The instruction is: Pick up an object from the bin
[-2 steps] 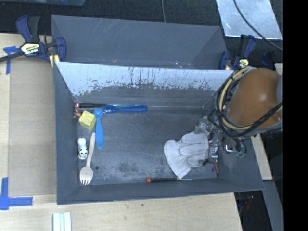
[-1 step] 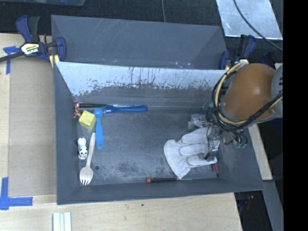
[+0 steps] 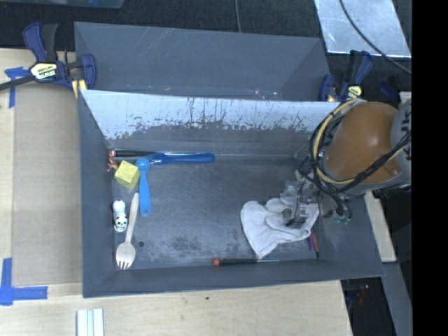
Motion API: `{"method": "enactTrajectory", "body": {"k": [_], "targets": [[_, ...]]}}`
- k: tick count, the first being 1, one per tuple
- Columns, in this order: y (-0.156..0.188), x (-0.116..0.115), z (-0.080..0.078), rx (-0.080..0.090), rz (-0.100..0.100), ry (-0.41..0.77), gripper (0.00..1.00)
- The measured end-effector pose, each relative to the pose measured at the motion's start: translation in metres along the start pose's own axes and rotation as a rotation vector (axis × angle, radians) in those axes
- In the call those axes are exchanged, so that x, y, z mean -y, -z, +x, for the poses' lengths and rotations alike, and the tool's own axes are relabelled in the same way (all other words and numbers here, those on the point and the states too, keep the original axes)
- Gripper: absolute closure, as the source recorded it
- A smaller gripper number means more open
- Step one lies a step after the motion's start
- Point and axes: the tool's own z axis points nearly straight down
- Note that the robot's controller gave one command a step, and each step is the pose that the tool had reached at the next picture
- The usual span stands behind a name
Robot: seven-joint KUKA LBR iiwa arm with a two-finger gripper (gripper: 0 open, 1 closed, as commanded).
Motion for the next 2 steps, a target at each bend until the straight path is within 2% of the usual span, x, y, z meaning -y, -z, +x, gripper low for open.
{"method": "enactTrajectory", "body": {"k": [2], "targets": [[0.0006, -0.0005, -0.0003, 0.001, 0.000, 0.001, 1.00]]}}
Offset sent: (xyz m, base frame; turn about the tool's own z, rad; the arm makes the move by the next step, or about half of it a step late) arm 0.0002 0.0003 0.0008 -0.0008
